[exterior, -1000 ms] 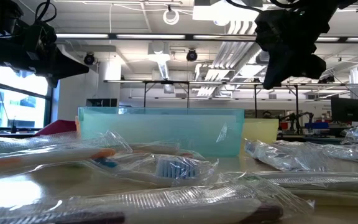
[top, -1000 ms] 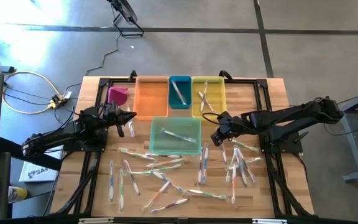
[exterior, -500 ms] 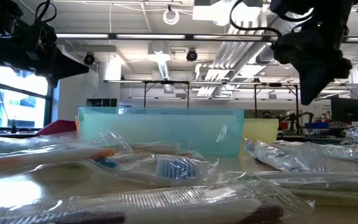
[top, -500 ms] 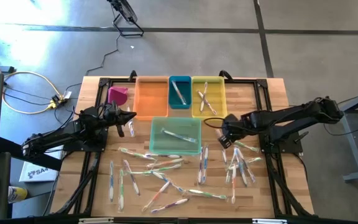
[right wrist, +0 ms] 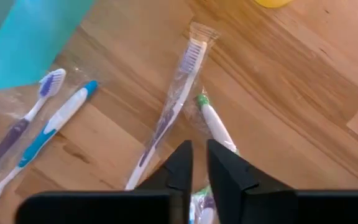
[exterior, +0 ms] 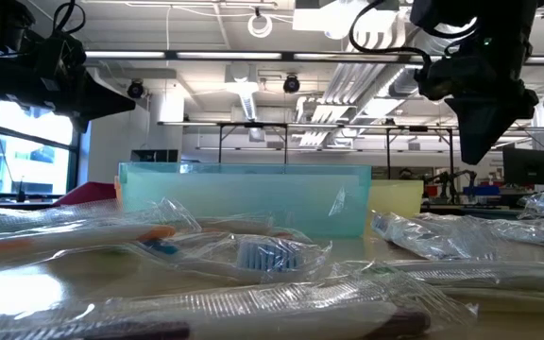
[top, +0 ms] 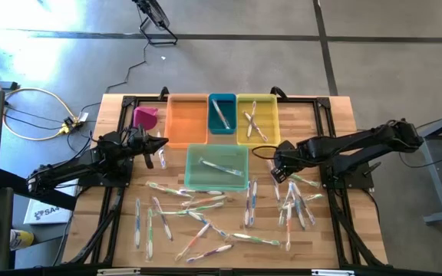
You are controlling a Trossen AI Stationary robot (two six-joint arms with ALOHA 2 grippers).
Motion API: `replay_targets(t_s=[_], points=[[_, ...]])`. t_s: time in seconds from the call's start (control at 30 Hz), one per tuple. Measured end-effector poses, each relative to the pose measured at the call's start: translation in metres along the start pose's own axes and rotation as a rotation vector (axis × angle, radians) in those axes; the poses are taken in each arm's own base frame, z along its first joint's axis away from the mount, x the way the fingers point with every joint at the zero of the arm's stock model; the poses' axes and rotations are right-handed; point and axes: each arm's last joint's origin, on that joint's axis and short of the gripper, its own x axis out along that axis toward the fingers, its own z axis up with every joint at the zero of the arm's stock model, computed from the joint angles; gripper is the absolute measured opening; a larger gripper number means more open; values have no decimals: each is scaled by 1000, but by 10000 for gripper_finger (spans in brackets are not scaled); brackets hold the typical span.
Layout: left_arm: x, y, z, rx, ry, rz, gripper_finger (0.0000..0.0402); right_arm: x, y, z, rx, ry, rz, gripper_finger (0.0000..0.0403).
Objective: Pick & Place Toothbrushes
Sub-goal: Put the green toothbrush into the orange bin
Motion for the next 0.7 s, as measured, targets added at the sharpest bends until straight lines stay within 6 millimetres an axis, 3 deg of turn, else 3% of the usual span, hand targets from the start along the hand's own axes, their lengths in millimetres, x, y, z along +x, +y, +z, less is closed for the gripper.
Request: replay_targets(t_s=[0.17,0.3,0.7], points=[[0,0,0,0,-2,0,0,8,2,1,-60,-11,-57,120],[0,0,0,0,-2,0,0,16,4,1,-99,19,-87,151],[0,0,0,0,-2,-1,0,49,11,-3,-152,179,-184,160]])
